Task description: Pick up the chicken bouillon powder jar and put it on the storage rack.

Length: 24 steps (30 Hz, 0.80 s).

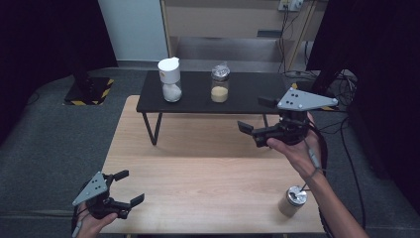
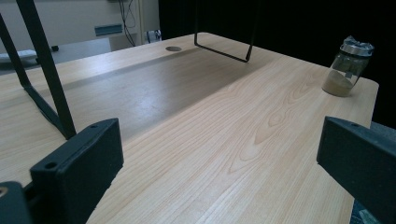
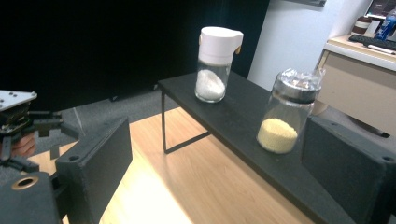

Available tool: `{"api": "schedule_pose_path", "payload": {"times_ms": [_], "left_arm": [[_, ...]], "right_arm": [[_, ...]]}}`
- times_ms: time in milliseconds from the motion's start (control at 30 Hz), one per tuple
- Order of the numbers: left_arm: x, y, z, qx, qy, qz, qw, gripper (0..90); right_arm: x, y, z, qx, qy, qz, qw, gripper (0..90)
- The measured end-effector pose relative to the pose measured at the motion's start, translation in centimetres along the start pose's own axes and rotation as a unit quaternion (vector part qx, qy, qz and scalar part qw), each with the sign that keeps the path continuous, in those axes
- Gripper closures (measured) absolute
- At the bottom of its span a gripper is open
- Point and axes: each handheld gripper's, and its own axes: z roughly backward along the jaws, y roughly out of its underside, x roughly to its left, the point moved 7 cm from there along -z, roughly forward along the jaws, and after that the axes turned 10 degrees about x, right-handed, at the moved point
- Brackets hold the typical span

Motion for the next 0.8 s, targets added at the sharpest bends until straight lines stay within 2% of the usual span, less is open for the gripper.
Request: {"api": "schedule_pose_path", "payload": {"times_ms": [133,267,633,800], "left_arm": [[0.0,0.0,0.0,0.0,-0.001,0.0,1.0,0.0],[0.0,0.0,0.0,0.0,-0.001,0.0,1.0,0.0],[0.0,0.0,0.0,0.001,-0.002,-0.001,1.0,0.0],[0.0,0.0,0.0,0.001,-0.002,-0.001,1.0,0.0]], "right_arm": [[0.6,1.1,0.6,-0.002,-0.004,0.001,1.0,9.7],[1.1,2.1,0.8,0.008,0.002,0.013,0.9999,9.7],[1.7,5.1,1.5,0.003,-0.009,0.01,0.9999,9.7],[2.3,6.4,1.7,0.007,-0.001,0.009,0.9999,9.6]]}}
